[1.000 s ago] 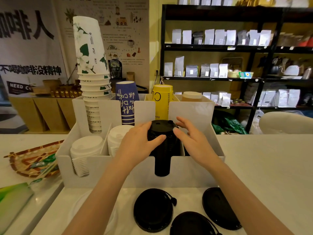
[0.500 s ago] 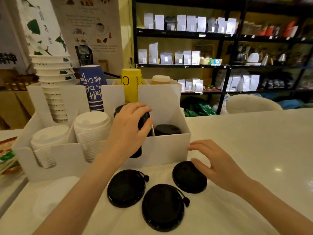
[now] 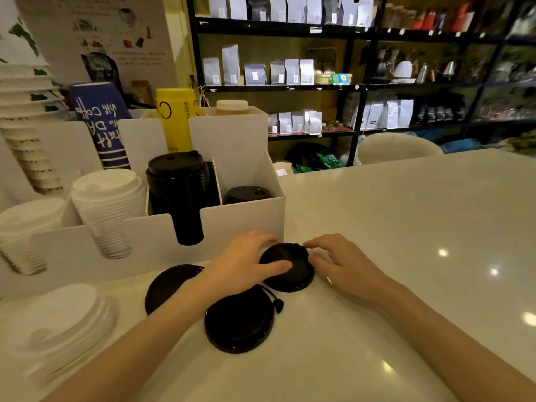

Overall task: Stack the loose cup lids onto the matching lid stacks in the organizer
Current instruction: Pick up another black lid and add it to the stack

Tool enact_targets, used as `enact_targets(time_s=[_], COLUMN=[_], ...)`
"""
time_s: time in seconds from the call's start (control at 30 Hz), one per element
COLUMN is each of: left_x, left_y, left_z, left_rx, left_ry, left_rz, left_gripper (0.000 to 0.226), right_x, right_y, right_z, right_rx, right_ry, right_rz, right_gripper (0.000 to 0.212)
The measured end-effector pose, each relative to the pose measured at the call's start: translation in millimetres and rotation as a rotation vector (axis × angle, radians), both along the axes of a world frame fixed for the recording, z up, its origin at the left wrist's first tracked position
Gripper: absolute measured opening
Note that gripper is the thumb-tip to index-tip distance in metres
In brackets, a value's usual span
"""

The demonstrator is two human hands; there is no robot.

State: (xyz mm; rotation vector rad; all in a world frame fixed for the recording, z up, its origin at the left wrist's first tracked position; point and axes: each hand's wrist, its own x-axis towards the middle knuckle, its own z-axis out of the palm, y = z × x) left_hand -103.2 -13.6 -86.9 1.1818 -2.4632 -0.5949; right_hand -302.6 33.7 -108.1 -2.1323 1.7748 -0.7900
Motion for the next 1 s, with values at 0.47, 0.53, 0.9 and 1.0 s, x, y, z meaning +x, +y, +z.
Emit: enact_targets(time_s=[0.47,0.53,0.9,1.0], left_x=[-9,-8,15,28], left_y=[3,3,14,11], left_z=[-11,-6,58,73], left_rx=[0.095,0.102,0.056,0.045], left_ry=[0.073,0.124,0.518,0.679], left_rz=[0.013,0.016,0.028,0.035], left_gripper=[0.064,0.066,0.053,0.051], right_x=[-2,-1,18,32], right_y=[0,1,5,-4], right_z=[3,5,78,99], right_rx=[0.003,-0.012,-0.33,-0.386], right_ry=[-0.067,-0.113,-0.32,-0.344], right_rz=[0.015,-0.006,-0.047,-0.018], right_gripper=[0.032,0.032,0.024,0.024])
